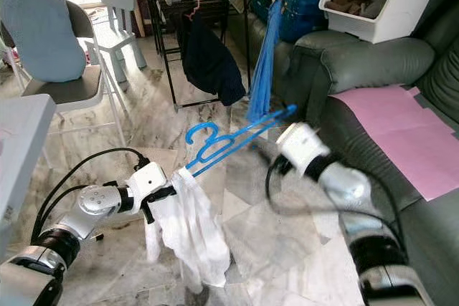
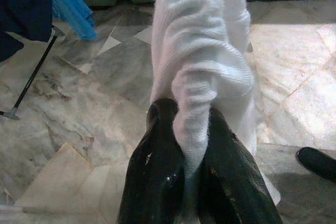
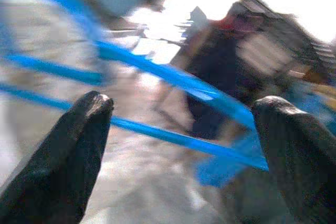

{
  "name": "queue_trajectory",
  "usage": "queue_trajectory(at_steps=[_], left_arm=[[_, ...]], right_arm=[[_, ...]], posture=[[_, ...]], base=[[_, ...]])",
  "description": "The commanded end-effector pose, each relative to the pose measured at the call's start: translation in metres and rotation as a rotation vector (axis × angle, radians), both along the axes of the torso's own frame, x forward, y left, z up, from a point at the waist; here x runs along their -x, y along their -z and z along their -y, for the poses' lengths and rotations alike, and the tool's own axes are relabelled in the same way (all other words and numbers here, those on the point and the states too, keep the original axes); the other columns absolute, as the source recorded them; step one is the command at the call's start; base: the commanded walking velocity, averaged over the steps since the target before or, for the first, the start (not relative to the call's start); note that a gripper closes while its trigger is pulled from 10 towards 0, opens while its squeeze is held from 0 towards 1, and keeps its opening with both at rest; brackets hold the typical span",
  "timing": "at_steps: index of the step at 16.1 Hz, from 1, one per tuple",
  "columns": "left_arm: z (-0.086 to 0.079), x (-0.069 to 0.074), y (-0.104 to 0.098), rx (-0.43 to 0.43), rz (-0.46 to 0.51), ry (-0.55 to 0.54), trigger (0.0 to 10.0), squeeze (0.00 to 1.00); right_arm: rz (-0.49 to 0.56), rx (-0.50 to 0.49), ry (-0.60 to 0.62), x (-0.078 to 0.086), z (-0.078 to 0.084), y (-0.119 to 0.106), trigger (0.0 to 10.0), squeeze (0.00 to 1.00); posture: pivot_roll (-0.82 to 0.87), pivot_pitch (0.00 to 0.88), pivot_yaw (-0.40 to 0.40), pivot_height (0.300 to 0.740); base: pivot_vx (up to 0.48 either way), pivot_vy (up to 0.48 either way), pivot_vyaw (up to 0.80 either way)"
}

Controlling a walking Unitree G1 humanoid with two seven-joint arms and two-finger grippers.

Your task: Hang hanger

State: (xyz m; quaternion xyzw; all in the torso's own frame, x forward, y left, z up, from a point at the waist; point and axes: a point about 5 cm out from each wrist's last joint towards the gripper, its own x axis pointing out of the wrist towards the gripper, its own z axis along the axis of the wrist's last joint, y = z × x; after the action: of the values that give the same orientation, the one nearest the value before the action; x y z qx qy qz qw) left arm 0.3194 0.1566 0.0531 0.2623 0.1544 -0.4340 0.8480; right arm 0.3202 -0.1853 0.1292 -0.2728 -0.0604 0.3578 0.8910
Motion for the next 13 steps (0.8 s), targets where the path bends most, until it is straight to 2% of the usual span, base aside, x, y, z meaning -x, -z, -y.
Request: queue_trajectory(at_steps=[1, 2, 4, 6, 8, 9, 10, 11, 12, 13], left_arm=[[0.005, -0.01, -0.016, 0.033, 0.06, 0.001, 0.0, 0.0], [0.006, -0.012, -0.018, 0.046, 0.069, -0.01, 0.0, 0.0], [0.005, -0.015, -0.021, 0.055, 0.083, -0.037, 0.0, 0.0], [-0.002, -0.024, -0.029, 0.053, 0.116, -0.133, 0.0, 0.0], [-0.005, -0.033, -0.043, 0.128, 0.151, -0.193, 0.0, 0.0], [0.004, -0.031, -0.05, 0.189, 0.155, -0.112, 0.0, 0.0], [0.01, -0.029, -0.056, 0.207, 0.178, -0.055, 0.0, 0.0], [0.013, -0.031, -0.061, 0.237, 0.197, -0.058, 0.0, 0.0], [0.014, -0.032, -0.064, 0.251, 0.206, -0.06, 0.0, 0.0], [0.024, -0.029, -0.075, 0.325, 0.208, 0.01, 0.0, 0.0]], right_arm=[[-0.034, 0.064, -0.071, 0.007, 0.001, 0.004, 10.0, 1.0], [-0.063, 0.057, -0.086, 0.01, 0.001, 0.006, 10.0, 1.0], [-0.047, 0.045, -0.064, 0.01, 0.003, 0.006, 10.0, 1.0], [-0.021, -0.001, 0.007, 0.011, 0.008, 0.005, 10.0, 1.0], [-0.044, -0.069, 0.061, 0.015, 0.007, 0.014, 10.0, 1.0], [-0.114, -0.176, 0.15, 0.015, 0.005, 0.025, 10.0, 1.0], [-0.197, -0.293, 0.232, 0.012, 0.002, 0.031, 10.0, 1.0], [-0.261, -0.323, 0.232, 0.014, -0.003, 0.038, 10.0, 1.0], [-0.281, -0.321, 0.232, 0.014, -0.006, 0.041, 10.0, 1.0], [-0.327, -0.322, 0.253, 0.014, -0.011, 0.05, 10.0, 0.0]], posture=[[-0.17, 0.0, 0.01, 0.74], [-0.17, 0.0, 0.011, 0.74], [-0.17, 0.0, 0.009, 0.74], [-0.17, 0.0, 0.009, 0.74], [-0.17, 0.0, 0.011, 0.74], [-0.17, 0.0, 0.011, 0.74], [-0.17, 0.0, 0.011, 0.74], [-0.16, 0.0, 0.012, 0.74], [-0.16, 0.0, 0.012, 0.74], [-0.15, 0.0, 0.012, 0.74]], base=[[0.0, 0.0, 0.0], [0.0, 0.0, 0.0], [0.0, 0.0, 0.0], [0.0, 0.0, 0.0], [0.0, 0.0, 0.0], [0.0, 0.0, 0.0], [0.0, 0.0, 0.0], [0.0, 0.0, 0.0], [0.0, 0.0, 0.0], [0.0, 0.0, 0.0]])
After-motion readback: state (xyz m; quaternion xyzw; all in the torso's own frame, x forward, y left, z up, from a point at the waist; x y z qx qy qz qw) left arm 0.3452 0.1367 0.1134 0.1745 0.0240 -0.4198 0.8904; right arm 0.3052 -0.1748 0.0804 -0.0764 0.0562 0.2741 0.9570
